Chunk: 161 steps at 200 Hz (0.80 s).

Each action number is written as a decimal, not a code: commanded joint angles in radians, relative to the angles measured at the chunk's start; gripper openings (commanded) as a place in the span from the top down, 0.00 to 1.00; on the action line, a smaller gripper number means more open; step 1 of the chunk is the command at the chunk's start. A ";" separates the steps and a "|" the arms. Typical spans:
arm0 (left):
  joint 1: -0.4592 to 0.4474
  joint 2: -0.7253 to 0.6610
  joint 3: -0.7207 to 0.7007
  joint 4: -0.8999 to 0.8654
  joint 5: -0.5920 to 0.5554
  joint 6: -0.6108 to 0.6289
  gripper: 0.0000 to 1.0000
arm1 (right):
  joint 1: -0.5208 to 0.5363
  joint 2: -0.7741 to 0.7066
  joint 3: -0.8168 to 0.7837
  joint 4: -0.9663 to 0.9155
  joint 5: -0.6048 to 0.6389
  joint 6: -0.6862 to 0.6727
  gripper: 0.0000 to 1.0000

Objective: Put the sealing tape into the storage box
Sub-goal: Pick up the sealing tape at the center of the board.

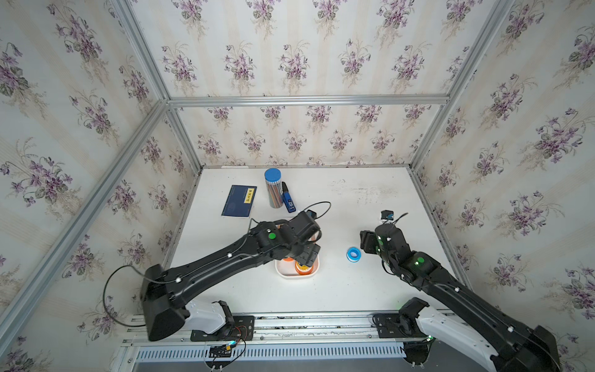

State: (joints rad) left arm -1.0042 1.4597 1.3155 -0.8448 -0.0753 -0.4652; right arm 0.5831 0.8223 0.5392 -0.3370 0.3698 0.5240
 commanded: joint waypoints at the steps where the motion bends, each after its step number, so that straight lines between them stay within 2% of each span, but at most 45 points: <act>1: -0.039 0.154 0.116 0.058 0.044 0.040 0.13 | -0.022 -0.075 -0.061 0.014 0.099 0.073 0.32; 31: -0.099 0.391 0.335 0.014 0.051 0.054 0.14 | -0.031 -0.208 -0.158 0.057 0.152 0.114 0.33; 61: -0.108 0.538 0.450 0.019 0.084 0.050 0.14 | -0.031 -0.273 -0.216 0.070 0.188 0.143 0.33; 65: -0.108 0.555 0.462 0.016 0.087 0.050 0.14 | -0.067 -0.274 -0.221 0.072 0.192 0.147 0.34; 77: -0.108 0.612 0.516 0.000 0.092 0.051 0.15 | -0.069 -0.285 -0.247 0.081 0.200 0.168 0.34; 108: -0.109 0.720 0.610 -0.031 0.076 0.060 0.17 | -0.072 -0.349 -0.289 0.101 0.189 0.163 0.34; 161: -0.108 0.869 0.725 -0.050 0.054 0.056 0.20 | -0.072 -0.345 -0.294 0.102 0.188 0.169 0.34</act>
State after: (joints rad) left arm -1.1133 2.2765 1.9987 -0.8623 -0.0032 -0.4156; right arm 0.5102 0.4801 0.2474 -0.2535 0.5407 0.6846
